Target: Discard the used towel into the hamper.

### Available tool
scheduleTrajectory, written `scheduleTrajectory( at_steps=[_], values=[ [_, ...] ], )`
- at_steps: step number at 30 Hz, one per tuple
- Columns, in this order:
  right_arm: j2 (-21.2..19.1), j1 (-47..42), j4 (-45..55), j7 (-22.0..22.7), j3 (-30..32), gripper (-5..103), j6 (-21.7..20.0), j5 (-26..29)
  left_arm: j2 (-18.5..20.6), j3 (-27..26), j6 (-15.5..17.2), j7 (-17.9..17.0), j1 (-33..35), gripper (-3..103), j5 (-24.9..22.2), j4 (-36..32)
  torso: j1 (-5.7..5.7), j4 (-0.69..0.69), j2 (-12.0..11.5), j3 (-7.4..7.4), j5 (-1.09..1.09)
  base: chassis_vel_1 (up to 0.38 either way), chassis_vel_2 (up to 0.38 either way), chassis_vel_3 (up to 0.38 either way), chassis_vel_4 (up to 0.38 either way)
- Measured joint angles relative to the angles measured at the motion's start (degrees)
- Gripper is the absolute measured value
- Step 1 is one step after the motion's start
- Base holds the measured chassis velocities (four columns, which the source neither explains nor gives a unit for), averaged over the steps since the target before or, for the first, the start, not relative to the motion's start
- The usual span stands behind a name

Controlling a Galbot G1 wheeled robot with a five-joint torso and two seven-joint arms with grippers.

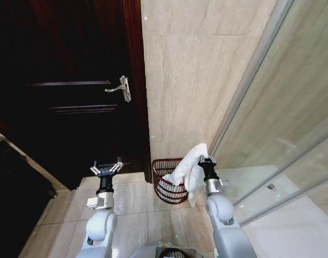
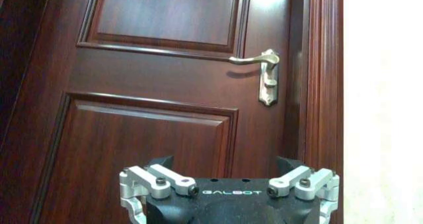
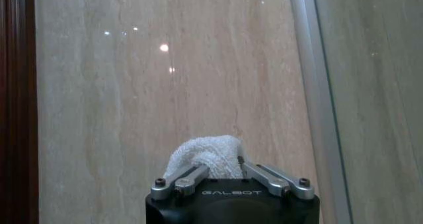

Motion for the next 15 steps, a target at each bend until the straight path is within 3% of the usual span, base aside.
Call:
scheduleTrajectory(
  at_steps=[15],
  values=[
    [-0.4, -0.4, -1.5, -0.6, 0.5, 5, 1.0, 0.1, -0.5, 0.4, -0.1, 0.0, 0.1, 100, 0.4, 0.0, 0.15, 0.0, 0.3, 0.17, 0.0, -0.019, 0.016, 0.021, -0.017]
  ],
)
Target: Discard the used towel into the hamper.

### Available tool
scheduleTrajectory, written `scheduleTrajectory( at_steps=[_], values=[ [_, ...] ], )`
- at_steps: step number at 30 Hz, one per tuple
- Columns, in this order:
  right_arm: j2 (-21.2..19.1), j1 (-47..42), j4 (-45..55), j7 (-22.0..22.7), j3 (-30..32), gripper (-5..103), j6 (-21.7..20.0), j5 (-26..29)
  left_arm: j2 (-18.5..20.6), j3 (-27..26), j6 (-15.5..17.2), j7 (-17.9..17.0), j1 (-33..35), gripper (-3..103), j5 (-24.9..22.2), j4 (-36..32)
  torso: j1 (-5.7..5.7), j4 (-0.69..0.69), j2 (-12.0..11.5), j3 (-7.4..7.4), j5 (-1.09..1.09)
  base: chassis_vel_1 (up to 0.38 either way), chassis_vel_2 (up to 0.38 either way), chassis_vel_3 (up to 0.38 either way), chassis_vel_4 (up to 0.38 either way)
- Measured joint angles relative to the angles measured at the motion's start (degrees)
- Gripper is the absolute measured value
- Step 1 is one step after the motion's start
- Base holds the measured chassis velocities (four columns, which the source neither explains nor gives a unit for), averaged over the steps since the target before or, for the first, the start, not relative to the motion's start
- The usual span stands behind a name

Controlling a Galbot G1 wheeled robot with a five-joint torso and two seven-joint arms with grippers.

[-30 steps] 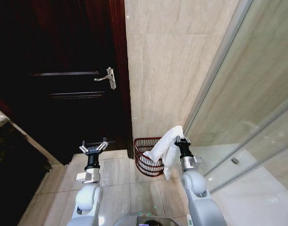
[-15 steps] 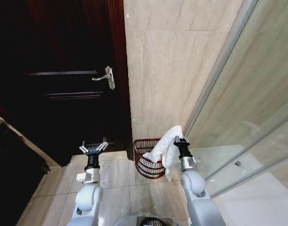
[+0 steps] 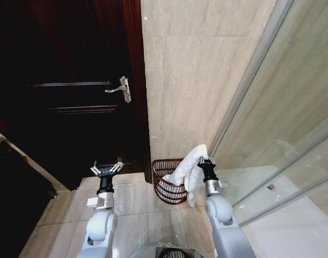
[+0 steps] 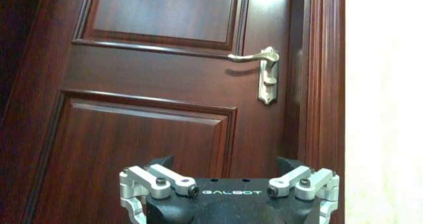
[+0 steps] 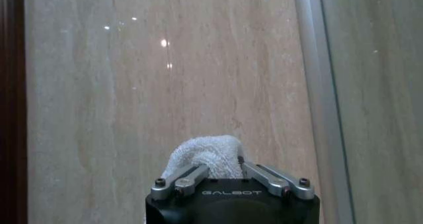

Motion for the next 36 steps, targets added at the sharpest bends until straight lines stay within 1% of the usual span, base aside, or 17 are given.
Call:
scheduleTrajectory(
  at_steps=[11, 16, 19, 22, 31, 36],
  values=[
    [-0.1, 0.0, -0.6, 0.0, -0.1, 5, 1.6, -0.4, -0.1, 0.1, -0.3, 0.0, -0.3, 100, 0.1, 0.4, 0.1, 0.0, 0.1, 0.08, -0.01, -0.093, 0.094, 0.083, -0.085],
    [0.0, 0.3, -0.6, 0.0, -0.2, 5, 1.6, -0.6, -0.1, 0.1, -0.3, 0.0, -0.6, 100, 0.1, 0.5, 0.06, 0.0, 0.2, 0.08, 0.0, 0.013, -0.006, -0.007, 0.005],
    [0.2, 0.5, -0.5, 0.0, -0.3, 5, 1.6, -0.6, 0.1, 0.1, 0.4, 0.0, -0.6, 100, 0.1, 0.3, 0.03, 0.0, 0.1, 0.06, 0.0, 0.044, -0.01, -0.025, 0.015],
    [0.3, 0.6, -0.3, 0.0, -0.4, 5, 1.5, -0.6, 0.2, 0.1, 0.8, -0.1, -0.6, 100, 0.0, 0.1, -0.12, -0.01, -0.2, -0.14, 0.0, 0.0, 0.0, 0.0, 0.0],
    [0.8, 0.4, 0.6, -0.3, -0.5, 5, 1.2, -0.9, 0.3, 0.0, 0.8, -0.1, -0.5, 100, -0.1, 0.0, -1.23, -0.01, -2.8, -1.56, 0.0, 0.0, 0.0, 0.0, 0.0],
    [0.7, 0.2, 1.1, -0.3, -0.6, 5, 0.9, -0.9, 0.3, 0.0, 0.8, -0.1, -0.4, 100, -0.1, 0.0, -1.62, 0.0, -3.8, -2.2, 0.0, 0.0, 0.0, 0.0, 0.0]
  ],
)
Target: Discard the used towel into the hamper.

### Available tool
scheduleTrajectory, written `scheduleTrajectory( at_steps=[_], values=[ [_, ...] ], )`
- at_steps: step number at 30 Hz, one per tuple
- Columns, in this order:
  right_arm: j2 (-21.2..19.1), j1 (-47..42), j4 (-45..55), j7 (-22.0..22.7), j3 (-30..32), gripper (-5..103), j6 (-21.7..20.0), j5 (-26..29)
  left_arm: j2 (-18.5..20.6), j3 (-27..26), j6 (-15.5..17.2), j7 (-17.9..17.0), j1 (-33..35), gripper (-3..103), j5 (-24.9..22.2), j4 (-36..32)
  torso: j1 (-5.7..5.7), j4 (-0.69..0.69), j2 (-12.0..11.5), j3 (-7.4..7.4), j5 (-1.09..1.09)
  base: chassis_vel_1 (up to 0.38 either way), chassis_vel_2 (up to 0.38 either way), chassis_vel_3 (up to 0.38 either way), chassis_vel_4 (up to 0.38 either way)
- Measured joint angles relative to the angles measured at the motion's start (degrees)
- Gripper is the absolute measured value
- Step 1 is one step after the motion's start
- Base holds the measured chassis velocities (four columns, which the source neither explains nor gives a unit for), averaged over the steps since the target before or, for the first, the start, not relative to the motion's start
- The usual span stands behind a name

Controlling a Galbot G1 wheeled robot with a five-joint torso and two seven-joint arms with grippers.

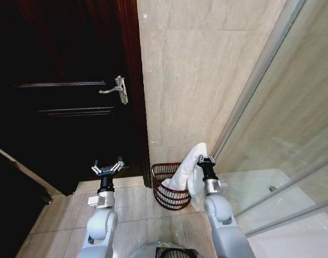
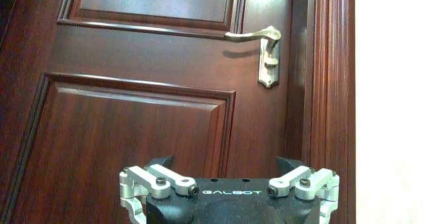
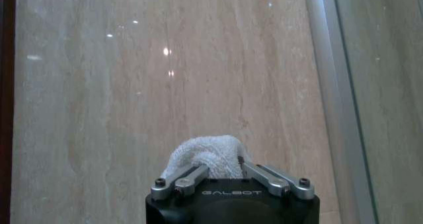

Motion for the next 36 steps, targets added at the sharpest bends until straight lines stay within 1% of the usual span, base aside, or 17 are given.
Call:
scheduleTrajectory(
  at_steps=[4, 13, 15, 25, 28, 30, 32, 33, 36],
  values=[
    [-0.1, -0.2, 0.6, 0.0, 0.1, 5, -0.2, 0.0, -0.2, 0.0, 0.0, 0.0, -0.1, 100, 0.2, 0.0, -0.59, 0.0, -1.4, -0.77, 0.0, 0.0, 0.0, 0.0, 0.0],
    [-0.1, -0.4, 0.9, 0.0, 0.4, 5, -0.2, 0.2, -0.1, 0.0, -0.1, 0.1, 0.2, 100, 0.3, 0.0, -1.4, 0.0, -3.4, -1.96, 0.0, 0.0, 0.0, 0.0, 0.0],
    [-0.1, -0.5, 1.1, 0.0, 0.4, 5, -0.2, 0.2, -0.1, 0.0, -0.1, 0.1, 0.2, 100, 0.3, 0.0, -1.75, 0.0, -4.2, -2.47, 0.0, 0.0, 0.0, 0.0, 0.0],
    [0.0, -1.0, 1.5, 0.1, 0.4, 5, -0.3, 0.2, -0.1, 0.0, -0.6, 0.1, 0.3, 100, 0.3, 0.1, -2.59, 0.0, -6.3, -3.74, 0.0, 0.0, 0.0, 0.0, 0.0],
    [-0.4, -0.3, 2.8, 0.0, 0.4, 5, -2.1, 0.2, -0.1, -0.3, -1.3, 0.1, 0.2, 100, 0.1, 0.4, -2.85, 0.0, -7.1, -4.2, 0.01, 0.0, 0.0, 0.0, 0.0],
    [-0.6, 0.1, 3.6, 0.0, 0.5, 5, -2.8, 0.2, 0.0, -0.3, -1.3, 0.1, 0.2, 100, 0.0, 0.6, -2.88, 0.0, -7.2, -4.26, 0.01, 0.0, 0.0, 0.0, 0.0],
    [-1.5, 2.2, 6.7, 0.2, 0.6, 5, -5.8, 1.6, 0.2, -0.4, -1.4, 0.1, 0.1, 100, -0.1, 1.0, -2.89, 0.0, -7.2, -4.35, 0.0, 0.0, 0.0, 0.0, 0.0],
    [-1.5, 2.2, 6.7, 0.2, 0.6, 5, -5.8, 1.6, 0.2, -0.4, -1.4, 0.1, 0.1, 100, -0.1, 1.0, -2.89, 0.0, -7.2, -4.35, 0.0, 0.0, 0.0, 0.0, 0.0],
    [-2.6, 7.3, 11.2, 1.3, 0.0, 5, -12.0, 5.2, 0.3, 0.1, -1.4, 0.2, -0.1, 100, 0.1, 1.1, -2.89, -0.01, -7.2, -4.35, 0.0, 0.0, 0.0, 0.0, 0.0]
  ],
)
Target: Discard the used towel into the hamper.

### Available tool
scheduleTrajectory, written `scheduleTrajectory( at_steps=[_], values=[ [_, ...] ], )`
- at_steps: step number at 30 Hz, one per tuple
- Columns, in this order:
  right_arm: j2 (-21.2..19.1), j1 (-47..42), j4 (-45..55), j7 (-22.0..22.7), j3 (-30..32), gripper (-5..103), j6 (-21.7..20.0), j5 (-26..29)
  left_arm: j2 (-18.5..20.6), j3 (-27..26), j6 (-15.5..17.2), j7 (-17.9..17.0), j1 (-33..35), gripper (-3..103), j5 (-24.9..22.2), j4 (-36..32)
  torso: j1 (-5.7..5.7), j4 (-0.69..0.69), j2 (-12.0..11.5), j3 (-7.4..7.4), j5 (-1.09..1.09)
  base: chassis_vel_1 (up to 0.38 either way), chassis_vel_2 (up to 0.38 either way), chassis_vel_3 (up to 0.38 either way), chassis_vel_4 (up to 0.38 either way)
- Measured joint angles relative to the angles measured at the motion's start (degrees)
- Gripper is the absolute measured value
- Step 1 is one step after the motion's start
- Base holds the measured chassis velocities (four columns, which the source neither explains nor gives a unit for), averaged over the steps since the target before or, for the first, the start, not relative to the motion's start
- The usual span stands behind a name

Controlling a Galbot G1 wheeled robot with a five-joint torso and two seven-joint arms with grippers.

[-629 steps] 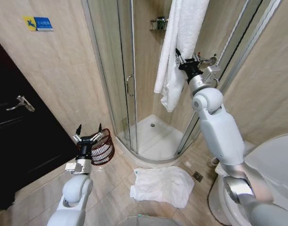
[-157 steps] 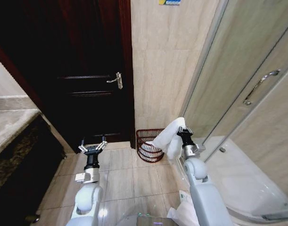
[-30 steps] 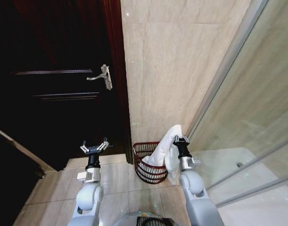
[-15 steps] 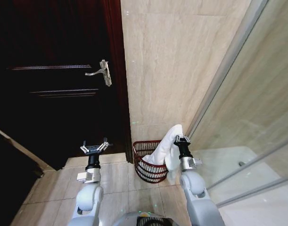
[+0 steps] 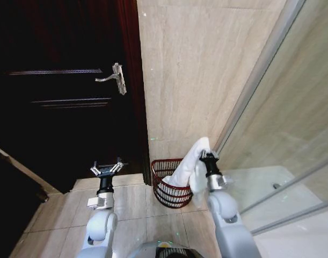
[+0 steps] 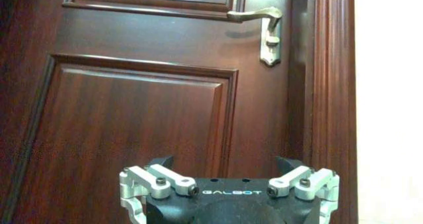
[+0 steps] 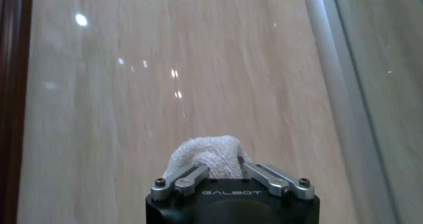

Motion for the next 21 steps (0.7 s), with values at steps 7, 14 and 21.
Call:
scheduleTrajectory(
  at_steps=[7, 14, 21],
  values=[
    [-3.2, 12.3, 2.2, 3.9, -2.1, 5, -7.6, 7.2, 0.2, 0.8, 0.9, 0.0, -0.5, 100, 0.7, -0.1, 0.07, 0.01, 0.1, 0.09, 0.0, 0.0, 0.0, 0.0, 0.0],
    [-5.3, 22.4, 3.4, 7.6, -4.9, 5, -12.1, 14.8, 0.5, 0.3, 1.0, 0.1, -0.2, 100, 0.8, 0.1, 0.13, 0.01, 0.3, 0.17, -0.01, 0.0, 0.0, 0.0, 0.0],
    [-2.8, 26.3, 2.2, 10.7, -10.9, 5, -13.1, 16.7, 0.1, 0.7, 1.7, 0.0, -0.6, 100, 1.7, 0.3, 0.17, 0.01, 0.4, 0.23, -0.01, 0.0, 0.0, 0.0, 0.0]
  ],
)
